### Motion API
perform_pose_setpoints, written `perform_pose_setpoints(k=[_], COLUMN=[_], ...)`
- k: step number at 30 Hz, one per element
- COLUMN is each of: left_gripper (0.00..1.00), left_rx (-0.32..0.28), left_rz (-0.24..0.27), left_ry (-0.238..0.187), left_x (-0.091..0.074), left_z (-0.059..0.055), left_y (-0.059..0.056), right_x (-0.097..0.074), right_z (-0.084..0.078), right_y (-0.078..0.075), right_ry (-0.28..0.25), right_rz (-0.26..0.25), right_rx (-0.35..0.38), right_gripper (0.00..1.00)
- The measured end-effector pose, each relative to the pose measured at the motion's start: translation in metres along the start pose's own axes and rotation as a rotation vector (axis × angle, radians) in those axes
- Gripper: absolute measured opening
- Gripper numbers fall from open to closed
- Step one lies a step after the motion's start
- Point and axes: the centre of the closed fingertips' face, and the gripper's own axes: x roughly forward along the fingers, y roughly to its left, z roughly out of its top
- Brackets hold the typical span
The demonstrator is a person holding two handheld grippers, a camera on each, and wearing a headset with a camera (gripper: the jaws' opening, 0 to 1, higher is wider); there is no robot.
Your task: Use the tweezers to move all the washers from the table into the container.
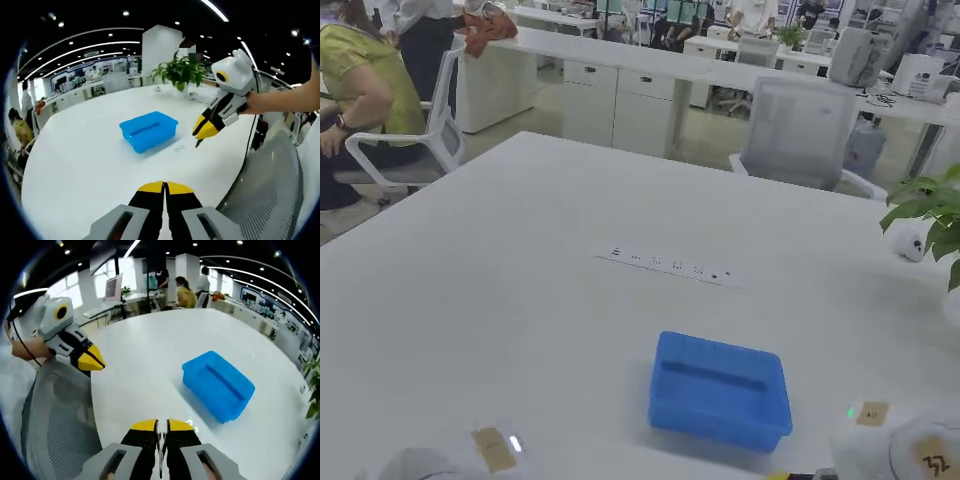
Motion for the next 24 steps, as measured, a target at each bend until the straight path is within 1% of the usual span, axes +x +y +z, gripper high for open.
perform_pose_setpoints(k=[1, 2, 3, 5, 6, 7, 9, 11, 13, 15, 17, 19, 20, 21, 22, 24], left_gripper=[0.00, 0.03, 0.06, 0.15, 0.18, 0.19, 0.16, 0.15, 0.13, 0.11, 0.08, 0.09, 0.11, 0.13, 0.16, 0.19], left_rx=[-0.007, 0.000, 0.021, 0.027, 0.024, 0.027, 0.039, 0.038, 0.037, 0.038, 0.044, 0.069, 0.088, 0.101, 0.123, 0.168], left_rz=[0.017, 0.035, 0.059, 0.105, 0.111, 0.114, 0.133, 0.132, 0.131, 0.119, 0.077, 0.002, -0.039, -0.070, -0.110, -0.162], left_ry=[-0.001, 0.005, 0.004, -0.001, -0.004, -0.001, 0.015, 0.012, 0.013, 0.029, 0.043, 0.045, 0.049, 0.043, 0.036, 0.032], left_x=[-0.003, -0.006, -0.008, -0.008, -0.008, -0.006, -0.004, -0.004, -0.005, -0.003, 0.000, 0.005, 0.011, 0.015, 0.022, 0.031], left_z=[-0.001, -0.002, -0.001, -0.002, -0.003, -0.003, -0.004, -0.004, -0.005, -0.008, -0.008, -0.005, -0.001, 0.003, 0.009, 0.017], left_y=[0.002, 0.004, 0.006, 0.010, 0.010, 0.010, 0.013, 0.014, 0.015, 0.014, 0.006, -0.006, -0.012, -0.018, -0.025, -0.037], right_x=[0.001, 0.002, 0.004, 0.008, 0.010, 0.012, 0.016, 0.017, 0.017, 0.016, 0.013, 0.008, 0.004, 0.001, -0.003, -0.007], right_z=[0.001, 0.001, 0.002, 0.002, 0.002, 0.001, -0.003, -0.005, -0.006, -0.008, -0.004, 0.006, 0.014, 0.018, 0.024, 0.031], right_y=[-0.004, -0.007, -0.011, -0.014, -0.017, -0.018, -0.020, -0.022, -0.022, -0.019, -0.013, -0.001, 0.009, 0.016, 0.025, 0.037], right_ry=[-0.008, -0.009, -0.017, -0.021, -0.018, -0.013, 0.012, 0.024, 0.025, 0.037, 0.028, 0.015, 0.000, -0.002, -0.013, -0.022], right_rz=[-0.001, -0.001, -0.004, 0.009, 0.006, 0.003, 0.001, 0.007, 0.006, 0.022, 0.047, 0.078, 0.109, 0.129, 0.152, 0.181], right_rx=[0.022, 0.037, 0.056, 0.096, 0.095, 0.092, 0.084, 0.096, 0.097, 0.106, 0.119, 0.115, 0.097, 0.079, 0.054, 0.031], right_gripper=[0.03, 0.03, 0.03, 0.03, 0.03, 0.02, 0.02, 0.01, 0.01, 0.01, 0.01, 0.01, 0.01, 0.01, 0.01, 0.01])
